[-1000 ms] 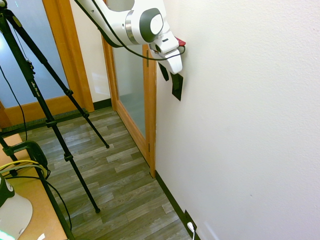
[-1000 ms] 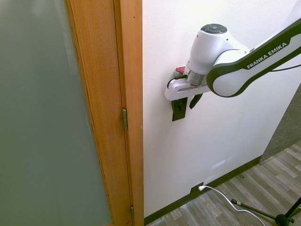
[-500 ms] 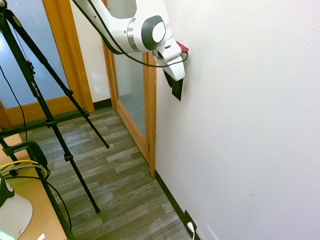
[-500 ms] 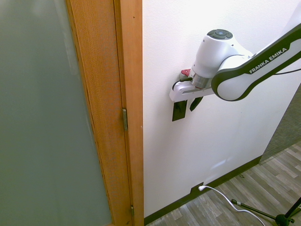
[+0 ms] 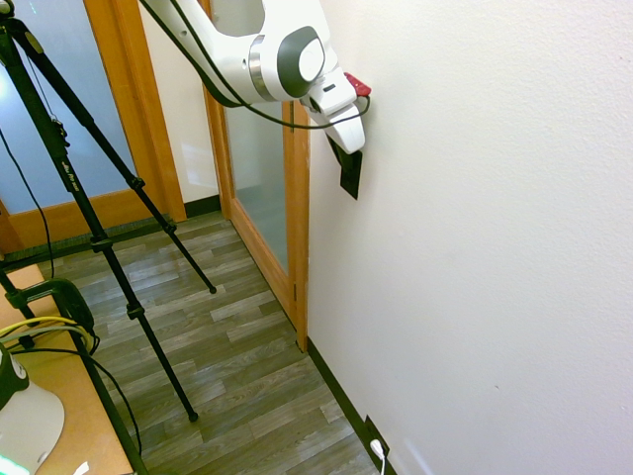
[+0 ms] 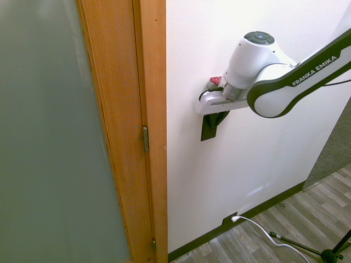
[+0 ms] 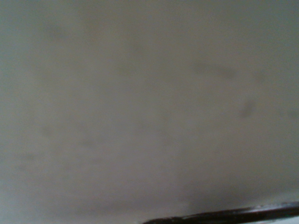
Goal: Turn off the light
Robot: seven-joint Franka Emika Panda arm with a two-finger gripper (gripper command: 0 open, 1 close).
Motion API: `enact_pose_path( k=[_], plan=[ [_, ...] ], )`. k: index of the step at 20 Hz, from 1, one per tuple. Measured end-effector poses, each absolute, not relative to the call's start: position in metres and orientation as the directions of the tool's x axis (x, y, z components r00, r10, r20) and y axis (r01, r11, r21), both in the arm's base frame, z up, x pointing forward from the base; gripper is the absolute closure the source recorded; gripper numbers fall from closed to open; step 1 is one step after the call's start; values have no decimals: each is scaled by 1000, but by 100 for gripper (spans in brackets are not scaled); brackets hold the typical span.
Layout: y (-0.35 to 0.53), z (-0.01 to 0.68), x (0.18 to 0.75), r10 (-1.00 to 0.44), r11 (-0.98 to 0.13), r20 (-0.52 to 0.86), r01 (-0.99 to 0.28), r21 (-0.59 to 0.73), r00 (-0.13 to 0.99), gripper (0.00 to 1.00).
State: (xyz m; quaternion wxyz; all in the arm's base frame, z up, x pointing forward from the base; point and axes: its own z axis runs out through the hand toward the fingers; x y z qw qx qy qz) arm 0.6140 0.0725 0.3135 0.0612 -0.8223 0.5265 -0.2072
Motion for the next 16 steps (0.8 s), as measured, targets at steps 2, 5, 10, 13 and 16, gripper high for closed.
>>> enact_pose_path(
  k=[2, 5, 10, 13, 16],
  plan=[
    [73, 313, 614, -891, -439, 276, -840, -319, 361, 100],
    [74, 309, 615, -892, -437, 272, -843, -312, 362, 100],
    [72, 299, 616, -890, -441, 269, -844, -306, 368, 0],
    [68, 298, 610, -898, -429, 266, -835, -344, 352, 0],
    [59, 292, 580, -899, -426, 283, -819, -384, 334, 0]
  ],
)
